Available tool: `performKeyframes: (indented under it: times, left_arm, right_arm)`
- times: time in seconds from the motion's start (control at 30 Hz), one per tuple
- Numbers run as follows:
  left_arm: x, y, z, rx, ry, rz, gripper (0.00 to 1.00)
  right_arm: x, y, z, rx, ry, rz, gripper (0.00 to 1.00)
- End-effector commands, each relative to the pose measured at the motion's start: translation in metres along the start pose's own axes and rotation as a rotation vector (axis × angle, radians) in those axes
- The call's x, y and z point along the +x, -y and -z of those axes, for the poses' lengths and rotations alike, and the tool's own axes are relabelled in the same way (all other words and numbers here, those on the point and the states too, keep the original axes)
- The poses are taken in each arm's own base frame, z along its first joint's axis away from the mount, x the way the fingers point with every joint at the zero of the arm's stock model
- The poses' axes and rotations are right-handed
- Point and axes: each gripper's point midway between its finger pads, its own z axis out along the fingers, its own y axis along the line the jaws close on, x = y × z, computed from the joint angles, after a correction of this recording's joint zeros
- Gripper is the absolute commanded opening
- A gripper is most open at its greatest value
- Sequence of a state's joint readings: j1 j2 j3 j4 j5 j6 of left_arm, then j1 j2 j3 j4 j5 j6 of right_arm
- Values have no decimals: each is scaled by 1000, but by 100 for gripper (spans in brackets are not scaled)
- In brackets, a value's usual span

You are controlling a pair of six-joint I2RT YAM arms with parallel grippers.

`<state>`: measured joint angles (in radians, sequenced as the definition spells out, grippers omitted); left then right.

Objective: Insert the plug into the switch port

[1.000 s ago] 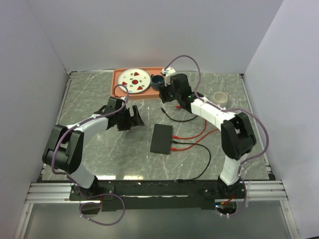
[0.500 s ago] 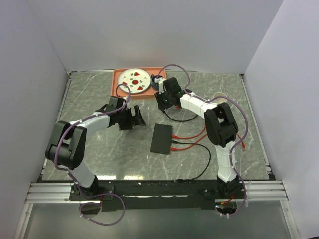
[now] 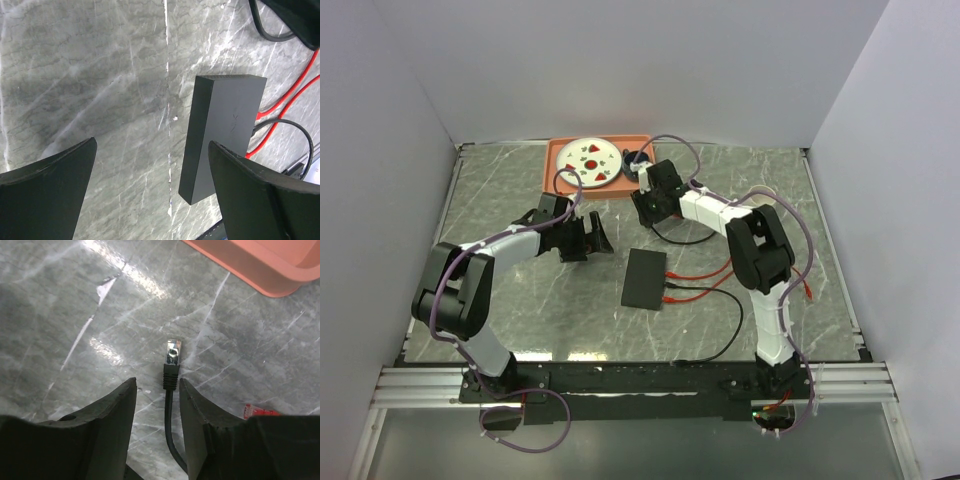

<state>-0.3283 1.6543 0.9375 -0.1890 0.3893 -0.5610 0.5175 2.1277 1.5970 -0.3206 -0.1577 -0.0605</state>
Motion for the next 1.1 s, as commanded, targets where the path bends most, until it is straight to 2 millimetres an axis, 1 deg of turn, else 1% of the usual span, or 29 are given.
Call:
performKeyframes:
  times: [0.0,0.07,0.1,0.17,0.23,0.27,0.3,0.37,0.43,0.47,0.5,0.53,0.57,0.6,0.63,0.67,0.7,0.73,0.77,0.8,0.83,0.87,0.9,0.93,0.97,1.0,1.03,1.07]
  left_arm:
    - [-13,11,3,44,31,-29,99]
    - [-13,12,5,45,32,-31,99]
    - [-13,12,5,44,34,-32,100]
    - [-14,13,8,46,40,-34,99]
    - [-14,12,8,42,41,-32,99]
    - [-14,12,8,45,40,-32,99]
    - [-13,11,8,39,37,-32,100]
    - [-13,11,9,39,40,-32,100]
    - [-15,10,10,39,45,-31,99]
    - [-16,10,10,41,46,-31,99]
    - [-17,11,12,43,51,-30,99]
    - [-18,10,12,46,50,-29,99]
    - [-19,11,13,52,53,-32,99]
    - [-21,12,15,60,58,-36,99]
    - [-23,13,16,69,58,-40,99]
    - [-26,15,17,72,65,-45,99]
    - [-26,14,18,70,62,-45,99]
    - [-28,15,19,74,65,-51,99]
    - [-30,17,19,81,67,-55,99]
    - [-31,18,20,83,68,-56,100]
    - [-31,18,20,83,68,-58,99]
    - [-32,20,21,91,69,-60,100]
    - [-33,21,21,93,71,-59,99]
    - [-32,21,21,93,69,-59,99]
    - [-32,21,22,95,70,-59,99]
    - [-31,23,22,105,68,-59,99]
    - [-30,24,23,111,64,-58,99]
    - [-29,25,23,120,63,-59,99]
  right_arm:
    - [-1,7,-9,51,-23,-2,48]
    - [1,8,-15,53,-32,5,48]
    - [-1,8,-16,48,-28,8,47]
    - [1,7,-19,39,-35,9,42]
    - [2,4,-21,25,-38,7,29]
    - [7,4,-23,25,-53,6,18]
    - [7,4,-24,29,-57,10,0]
    - [8,5,-21,38,-59,18,0]
    - [14,5,-15,38,-50,37,0]
    - [-8,3,1,42,34,53,0]
    - [7,2,6,38,23,60,0]
    - [4,0,15,34,56,68,0]
    - [-15,-5,39,21,137,84,0]
    - [-4,-7,43,13,164,94,0]
    - [-7,-10,52,7,202,106,0]
    - [-20,-13,76,6,270,117,0]
    - [-10,-16,78,-6,297,133,0]
    - [-7,-17,86,0,321,140,0]
    - [-16,-20,105,-2,385,159,0]
    - [9,-25,103,-34,372,175,0]
    - [-6,-27,123,-16,477,188,0]
    - [-5,-30,130,-24,516,196,0]
    - [18,-34,128,-50,508,209,0]
    - [4,-39,148,-54,604,228,0]
    - [8,-43,151,-71,616,236,0]
    - [13,-43,153,-71,617,240,0]
    - [12,-47,160,-88,631,252,0]
    - [12,-48,162,-90,635,257,0]
